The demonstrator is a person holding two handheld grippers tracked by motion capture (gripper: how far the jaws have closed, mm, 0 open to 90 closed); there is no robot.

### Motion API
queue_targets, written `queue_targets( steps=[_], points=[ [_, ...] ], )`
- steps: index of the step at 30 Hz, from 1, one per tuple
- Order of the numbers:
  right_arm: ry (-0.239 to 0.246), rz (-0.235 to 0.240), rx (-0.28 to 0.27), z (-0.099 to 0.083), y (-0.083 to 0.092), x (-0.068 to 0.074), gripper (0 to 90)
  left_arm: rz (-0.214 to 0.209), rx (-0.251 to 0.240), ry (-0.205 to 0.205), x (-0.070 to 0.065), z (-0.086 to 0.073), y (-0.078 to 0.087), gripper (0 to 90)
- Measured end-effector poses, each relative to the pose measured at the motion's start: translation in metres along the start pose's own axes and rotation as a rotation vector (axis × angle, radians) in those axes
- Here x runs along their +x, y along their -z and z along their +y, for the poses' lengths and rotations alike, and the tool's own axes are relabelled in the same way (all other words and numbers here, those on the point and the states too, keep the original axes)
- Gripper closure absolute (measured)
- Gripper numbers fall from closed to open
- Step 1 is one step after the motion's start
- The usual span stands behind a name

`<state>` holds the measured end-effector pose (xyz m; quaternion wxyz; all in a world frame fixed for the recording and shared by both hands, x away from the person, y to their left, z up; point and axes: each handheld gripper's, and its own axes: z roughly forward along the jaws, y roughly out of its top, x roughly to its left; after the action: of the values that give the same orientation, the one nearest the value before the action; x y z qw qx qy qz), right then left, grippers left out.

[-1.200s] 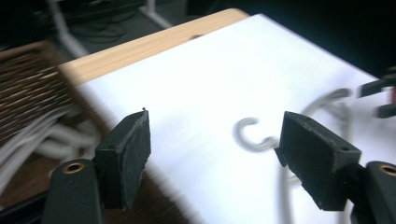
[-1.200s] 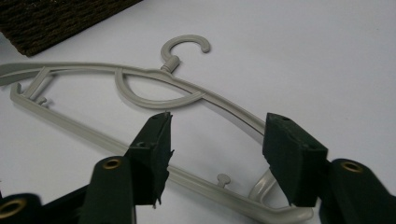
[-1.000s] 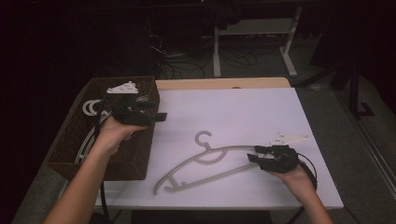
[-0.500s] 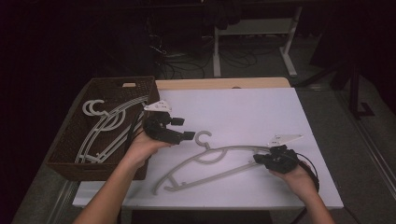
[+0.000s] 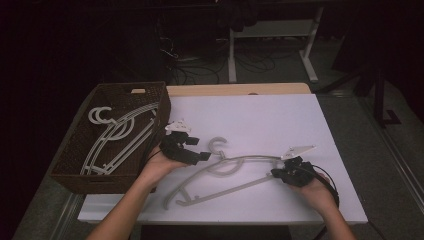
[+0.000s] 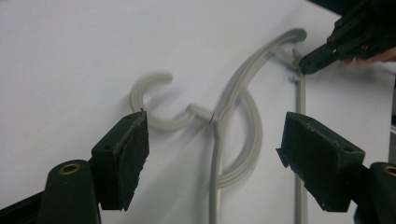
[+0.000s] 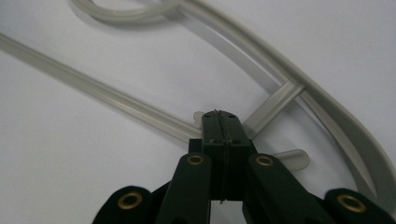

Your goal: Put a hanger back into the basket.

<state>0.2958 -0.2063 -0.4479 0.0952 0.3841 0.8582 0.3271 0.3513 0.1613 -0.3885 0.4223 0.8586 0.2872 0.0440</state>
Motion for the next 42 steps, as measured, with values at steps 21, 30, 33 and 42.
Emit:
queue_targets(
  steps=[21, 30, 33, 42],
  points=[
    [-0.010, 0.001, 0.006, -0.002, -0.002, 0.000, 89.3, -0.010, 0.277, -0.107, -0.005, -0.034, -0.047, 57.2],
    [-0.019, 0.005, 0.006, -0.002, -0.002, -0.001, 89.2, 0.015, 0.298, -0.176, -0.010, -0.034, -0.048, 75.0],
    [-0.016, 0.004, 0.005, -0.002, -0.002, -0.001, 89.3, 0.024, 0.309, -0.190, -0.013, -0.033, -0.048, 79.6],
    [-0.016, 0.039, -0.104, 0.003, 0.014, 0.003, 82.1, 0.046, 0.238, -0.079, -0.009, -0.022, -0.040, 81.9]
  ],
)
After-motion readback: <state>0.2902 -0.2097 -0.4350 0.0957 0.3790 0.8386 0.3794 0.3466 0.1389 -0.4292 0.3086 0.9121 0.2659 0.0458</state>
